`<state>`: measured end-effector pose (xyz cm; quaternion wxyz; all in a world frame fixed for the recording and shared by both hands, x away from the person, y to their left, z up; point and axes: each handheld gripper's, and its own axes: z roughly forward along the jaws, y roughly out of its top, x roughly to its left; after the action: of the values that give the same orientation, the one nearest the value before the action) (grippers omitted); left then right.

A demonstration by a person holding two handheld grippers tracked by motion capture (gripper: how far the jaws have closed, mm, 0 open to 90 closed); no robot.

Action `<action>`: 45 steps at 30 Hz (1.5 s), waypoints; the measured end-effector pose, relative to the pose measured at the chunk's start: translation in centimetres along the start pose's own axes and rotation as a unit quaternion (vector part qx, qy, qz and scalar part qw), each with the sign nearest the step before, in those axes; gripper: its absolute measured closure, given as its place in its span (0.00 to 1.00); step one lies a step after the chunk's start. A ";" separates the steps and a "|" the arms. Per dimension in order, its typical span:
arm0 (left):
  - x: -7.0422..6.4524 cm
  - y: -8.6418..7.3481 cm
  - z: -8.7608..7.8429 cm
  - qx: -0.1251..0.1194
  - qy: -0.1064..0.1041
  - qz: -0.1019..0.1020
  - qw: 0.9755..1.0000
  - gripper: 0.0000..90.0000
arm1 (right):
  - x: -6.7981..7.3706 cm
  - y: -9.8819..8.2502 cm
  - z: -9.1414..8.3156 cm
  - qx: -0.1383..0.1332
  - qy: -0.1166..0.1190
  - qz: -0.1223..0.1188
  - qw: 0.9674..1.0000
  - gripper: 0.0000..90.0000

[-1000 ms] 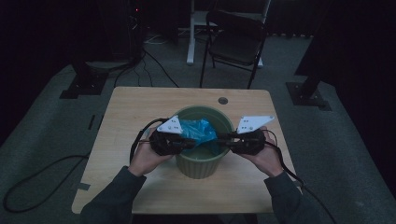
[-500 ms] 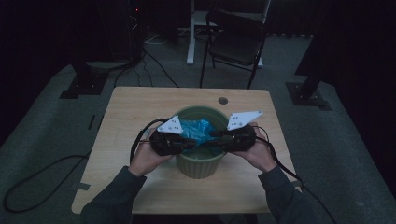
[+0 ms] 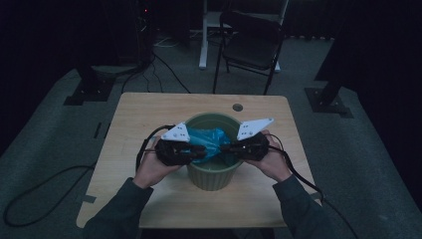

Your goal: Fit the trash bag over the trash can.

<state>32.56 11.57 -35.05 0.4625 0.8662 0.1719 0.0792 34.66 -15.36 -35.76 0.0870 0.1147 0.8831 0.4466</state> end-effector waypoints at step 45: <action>0.4 -2.6 -3.0 -0.016 0.003 -0.060 0.998 0.77 | 0.8 -1.6 -4.1 -0.038 -0.069 0.003 0.997 0.80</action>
<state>31.44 15.44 -35.55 0.4796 0.8466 0.2236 0.0569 32.66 -19.18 -34.67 0.1509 0.1448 0.8571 0.4708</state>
